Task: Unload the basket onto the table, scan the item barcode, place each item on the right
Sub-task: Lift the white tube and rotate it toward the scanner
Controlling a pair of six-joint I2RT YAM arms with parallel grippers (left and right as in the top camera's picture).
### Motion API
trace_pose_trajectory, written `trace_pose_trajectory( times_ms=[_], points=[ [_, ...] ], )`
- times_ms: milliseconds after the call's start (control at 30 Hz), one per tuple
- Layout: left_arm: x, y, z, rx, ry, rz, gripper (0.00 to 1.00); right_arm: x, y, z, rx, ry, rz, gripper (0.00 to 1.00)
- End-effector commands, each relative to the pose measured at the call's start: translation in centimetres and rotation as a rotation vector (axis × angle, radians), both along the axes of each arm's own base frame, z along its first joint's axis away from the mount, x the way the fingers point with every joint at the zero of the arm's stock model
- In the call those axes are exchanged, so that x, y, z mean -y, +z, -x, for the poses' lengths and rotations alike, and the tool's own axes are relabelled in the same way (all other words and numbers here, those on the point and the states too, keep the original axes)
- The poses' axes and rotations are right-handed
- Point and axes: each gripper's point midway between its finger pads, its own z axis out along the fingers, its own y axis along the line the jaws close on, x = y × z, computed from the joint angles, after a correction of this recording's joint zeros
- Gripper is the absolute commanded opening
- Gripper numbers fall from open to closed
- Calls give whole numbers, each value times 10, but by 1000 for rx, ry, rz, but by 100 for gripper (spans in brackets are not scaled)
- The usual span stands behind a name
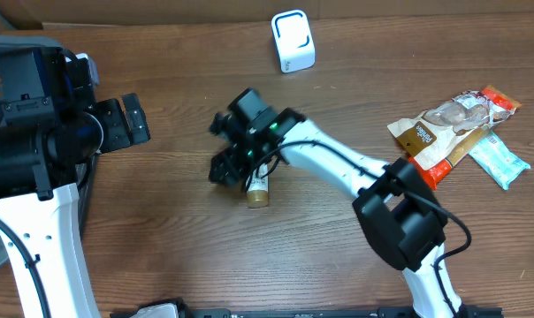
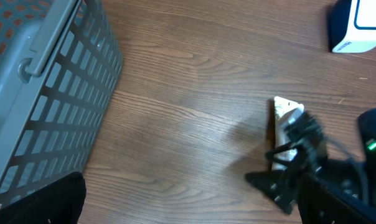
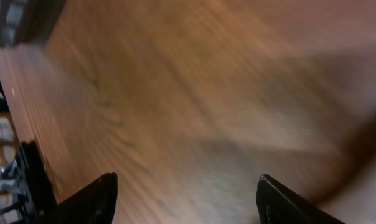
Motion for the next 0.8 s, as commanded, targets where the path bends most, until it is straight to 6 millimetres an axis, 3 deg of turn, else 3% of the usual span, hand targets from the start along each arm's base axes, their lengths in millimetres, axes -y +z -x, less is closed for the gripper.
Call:
trace_pose_trajectory(
  times_ms=[0, 233, 400, 600, 700, 767],
  points=[
    [0, -1, -1, 1, 5, 11, 100, -2, 17, -4, 44, -24, 2, 72],
    [0, -1, -1, 1, 5, 11, 100, 20, -1, 25, -69, -15, 127, 73],
    [0, -1, -1, 1, 5, 11, 100, 71, -19, 24, -111, -88, 340, 75],
    [0, -1, -1, 1, 5, 11, 100, 151, -29, -3, -149, -243, 552, 74],
    [0, -1, -1, 1, 5, 11, 100, 176, -29, -31, -168, -362, 531, 75],
    [0, -1, -1, 1, 4, 11, 100, 183, -25, -49, -204, -416, 442, 75]
  ],
)
